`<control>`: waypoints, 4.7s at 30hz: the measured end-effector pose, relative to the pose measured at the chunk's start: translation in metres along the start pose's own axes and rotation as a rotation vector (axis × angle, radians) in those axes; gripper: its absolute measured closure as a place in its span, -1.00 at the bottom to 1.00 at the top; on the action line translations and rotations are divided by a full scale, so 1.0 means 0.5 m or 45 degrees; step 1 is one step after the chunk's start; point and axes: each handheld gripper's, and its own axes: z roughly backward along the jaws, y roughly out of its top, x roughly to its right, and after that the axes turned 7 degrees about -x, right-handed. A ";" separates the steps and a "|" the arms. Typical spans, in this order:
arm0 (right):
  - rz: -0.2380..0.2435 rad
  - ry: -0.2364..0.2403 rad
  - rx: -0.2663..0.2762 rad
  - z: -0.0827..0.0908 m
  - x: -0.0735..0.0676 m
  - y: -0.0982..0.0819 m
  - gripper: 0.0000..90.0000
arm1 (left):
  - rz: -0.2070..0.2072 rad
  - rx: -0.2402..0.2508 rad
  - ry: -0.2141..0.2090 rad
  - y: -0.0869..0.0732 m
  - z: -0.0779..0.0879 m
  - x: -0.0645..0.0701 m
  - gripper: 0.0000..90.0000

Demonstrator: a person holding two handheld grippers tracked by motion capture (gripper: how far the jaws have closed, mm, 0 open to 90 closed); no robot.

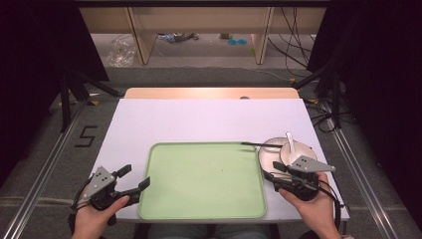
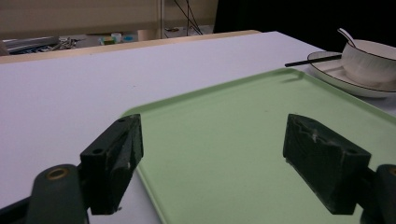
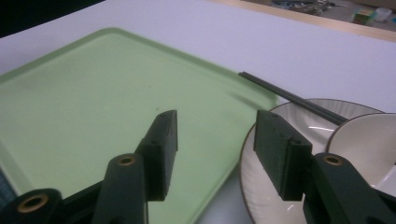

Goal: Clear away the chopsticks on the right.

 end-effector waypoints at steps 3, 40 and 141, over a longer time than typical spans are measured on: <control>-0.040 -0.049 -0.022 -0.007 0.015 0.013 0.21 | 0.004 0.005 -0.004 0.000 -0.002 0.000 -0.55; -0.207 -0.345 -0.705 -0.223 0.147 0.177 1.00 | 0.006 0.010 -0.008 0.000 -0.002 -0.003 -0.55; 0.679 -0.162 -0.209 -0.166 0.033 0.358 0.96 | 0.007 0.006 -0.012 0.000 -0.001 -0.002 -0.55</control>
